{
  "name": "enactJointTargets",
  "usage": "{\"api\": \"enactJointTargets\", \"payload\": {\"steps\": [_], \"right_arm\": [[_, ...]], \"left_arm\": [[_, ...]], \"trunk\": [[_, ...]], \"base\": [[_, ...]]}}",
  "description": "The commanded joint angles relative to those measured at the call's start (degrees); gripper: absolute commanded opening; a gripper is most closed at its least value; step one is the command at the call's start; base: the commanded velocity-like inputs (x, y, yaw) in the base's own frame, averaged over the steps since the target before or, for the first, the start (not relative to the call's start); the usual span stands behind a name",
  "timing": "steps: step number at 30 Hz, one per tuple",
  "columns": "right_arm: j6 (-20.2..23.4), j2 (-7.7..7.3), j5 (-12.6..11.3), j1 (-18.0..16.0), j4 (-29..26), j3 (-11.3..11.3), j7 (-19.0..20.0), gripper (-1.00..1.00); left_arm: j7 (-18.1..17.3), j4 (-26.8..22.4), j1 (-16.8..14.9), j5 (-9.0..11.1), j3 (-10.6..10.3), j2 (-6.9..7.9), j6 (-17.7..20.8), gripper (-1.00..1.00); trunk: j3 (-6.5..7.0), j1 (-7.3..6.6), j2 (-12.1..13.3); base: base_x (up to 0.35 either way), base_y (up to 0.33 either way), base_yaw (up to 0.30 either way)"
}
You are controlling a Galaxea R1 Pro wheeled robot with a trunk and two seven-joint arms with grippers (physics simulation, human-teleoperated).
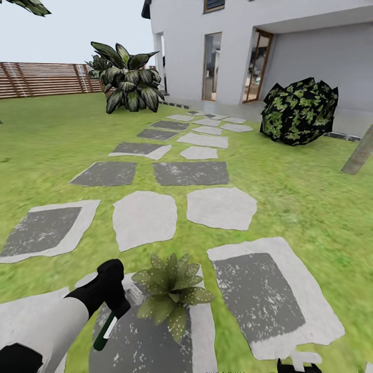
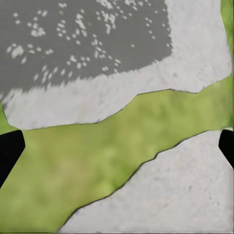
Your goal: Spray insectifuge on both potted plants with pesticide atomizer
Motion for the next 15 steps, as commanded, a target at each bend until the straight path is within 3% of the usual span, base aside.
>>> {"api": "enactJointTargets", "payload": {"steps": [1,7,12,15], "right_arm": [[-0.2,0.0,0.6,-0.06,0.11,-0.44,-0.22,1.0],[-0.3,0.0,0.66,-0.06,0.16,-0.37,-0.22,1.0],[-0.29,-0.08,0.74,-0.06,0.2,-0.35,-0.22,1.0],[-0.28,-0.08,0.7,-0.06,0.2,-0.35,-0.22,1.0]], "left_arm": [[-0.64,-0.14,0.1,-0.46,-0.2,0.09,0.34,-1.0],[-0.26,0.14,0.84,-0.57,-0.27,0.57,0.19,-1.0],[-0.18,0.53,0.93,-0.5,-0.29,4.39,-0.02,-1.0],[-0.24,0.69,0.96,-0.49,-0.22,5.64,-0.21,-1.0]], "trunk": [[-0.05,-0.01,-0.02],[-0.05,-0.01,-0.02],[-0.05,-0.01,-0.02],[-0.05,-0.01,-0.02]], "base": [[0.001,0.001,-0.274],[0.0,0.0,-0.087],[0.0,0.0,-0.003],[0.0,0.0,0.0]]}}
